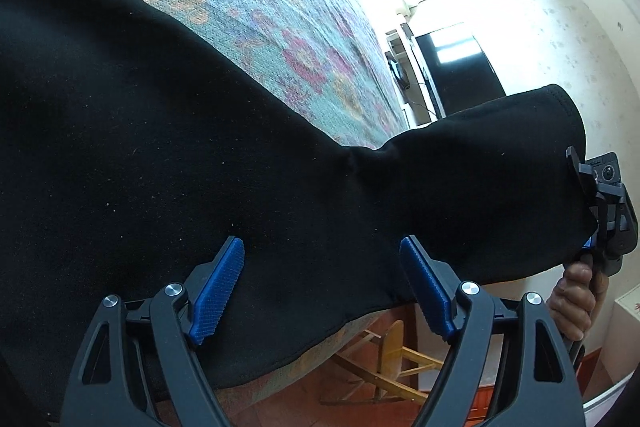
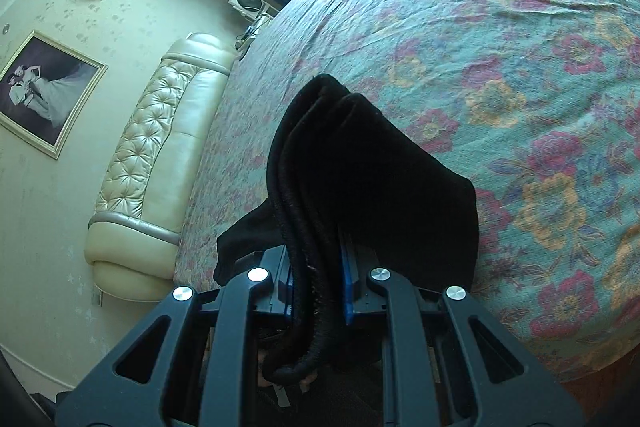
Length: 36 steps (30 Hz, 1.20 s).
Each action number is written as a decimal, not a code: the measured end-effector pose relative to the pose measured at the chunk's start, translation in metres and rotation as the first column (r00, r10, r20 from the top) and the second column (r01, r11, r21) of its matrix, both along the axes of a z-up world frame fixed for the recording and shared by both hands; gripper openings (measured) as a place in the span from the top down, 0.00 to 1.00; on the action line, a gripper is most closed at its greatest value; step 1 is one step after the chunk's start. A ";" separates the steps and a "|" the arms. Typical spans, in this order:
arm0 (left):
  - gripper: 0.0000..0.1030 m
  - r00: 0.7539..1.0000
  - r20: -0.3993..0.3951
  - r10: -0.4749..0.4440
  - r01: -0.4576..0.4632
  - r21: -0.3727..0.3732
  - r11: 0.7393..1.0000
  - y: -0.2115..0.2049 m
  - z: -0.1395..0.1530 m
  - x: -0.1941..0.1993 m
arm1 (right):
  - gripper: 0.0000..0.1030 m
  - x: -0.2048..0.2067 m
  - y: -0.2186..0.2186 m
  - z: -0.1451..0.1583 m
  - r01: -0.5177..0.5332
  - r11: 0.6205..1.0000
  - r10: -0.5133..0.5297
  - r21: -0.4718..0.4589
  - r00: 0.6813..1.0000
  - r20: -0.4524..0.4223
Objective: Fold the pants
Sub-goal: 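Fold the held edge over with the right tool toward the left tool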
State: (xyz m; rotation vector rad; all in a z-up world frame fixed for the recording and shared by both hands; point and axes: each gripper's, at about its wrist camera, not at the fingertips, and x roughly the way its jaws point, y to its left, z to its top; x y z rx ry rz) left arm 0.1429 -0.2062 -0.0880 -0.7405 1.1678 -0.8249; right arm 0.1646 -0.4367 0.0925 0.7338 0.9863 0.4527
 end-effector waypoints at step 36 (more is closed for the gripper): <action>0.23 0.952 -0.007 0.307 -0.306 -0.111 0.946 0.164 0.030 -0.021 | 0.84 0.042 0.249 -0.119 -0.184 0.919 0.126 -0.348 0.975 -0.181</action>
